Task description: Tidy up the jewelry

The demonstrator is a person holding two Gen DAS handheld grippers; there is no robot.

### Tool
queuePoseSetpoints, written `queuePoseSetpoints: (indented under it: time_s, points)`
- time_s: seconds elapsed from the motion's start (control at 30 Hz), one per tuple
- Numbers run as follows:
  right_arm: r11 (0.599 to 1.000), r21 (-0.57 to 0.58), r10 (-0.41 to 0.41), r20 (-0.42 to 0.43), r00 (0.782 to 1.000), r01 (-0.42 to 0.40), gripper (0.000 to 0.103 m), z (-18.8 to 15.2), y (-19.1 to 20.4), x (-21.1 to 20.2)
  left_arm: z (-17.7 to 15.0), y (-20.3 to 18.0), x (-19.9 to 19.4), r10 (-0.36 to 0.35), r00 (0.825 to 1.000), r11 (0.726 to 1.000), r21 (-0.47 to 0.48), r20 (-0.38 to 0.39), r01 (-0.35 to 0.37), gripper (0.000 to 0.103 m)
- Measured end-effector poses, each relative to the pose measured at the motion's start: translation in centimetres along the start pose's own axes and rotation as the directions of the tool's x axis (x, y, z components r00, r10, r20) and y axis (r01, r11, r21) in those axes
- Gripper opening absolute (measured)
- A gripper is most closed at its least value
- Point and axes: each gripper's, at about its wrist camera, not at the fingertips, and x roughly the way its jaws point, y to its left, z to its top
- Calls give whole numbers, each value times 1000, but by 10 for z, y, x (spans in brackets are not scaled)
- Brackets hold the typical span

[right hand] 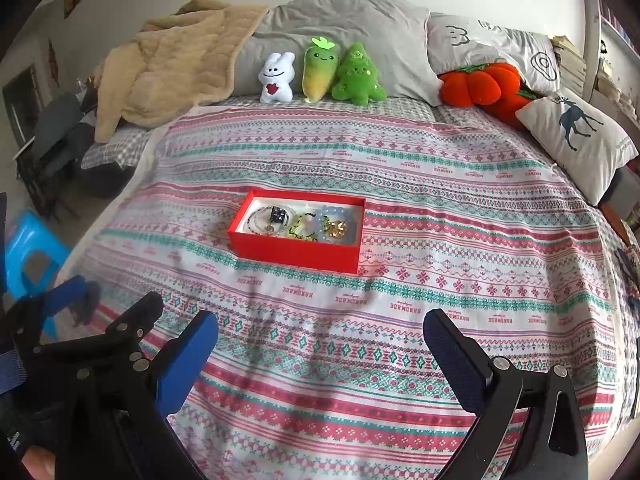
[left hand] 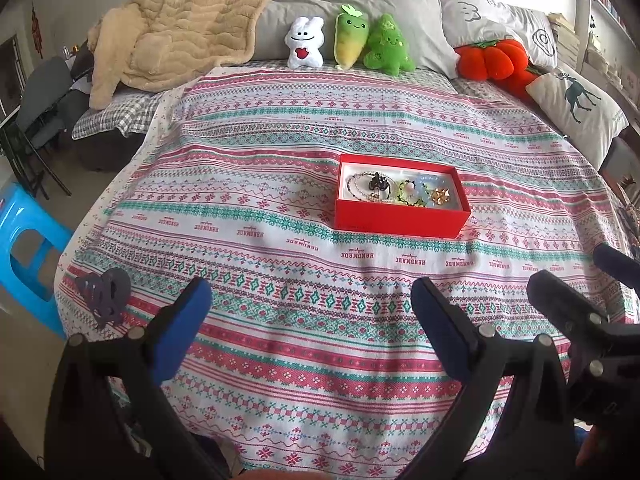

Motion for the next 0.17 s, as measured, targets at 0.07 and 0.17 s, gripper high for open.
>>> queuePoseSetpoints:
  time_s: [0.07,0.17]
  points:
    - [1000,-1,1,-1,1000,-1,103,0,0,0,0,0,0,-1,1000,1000,-1,-1,1,99]
    - [1000,-1,1,-1,1000,-1,103,-1,1,0,0,0,0,-2,1000,1000,-1,-1,2,99]
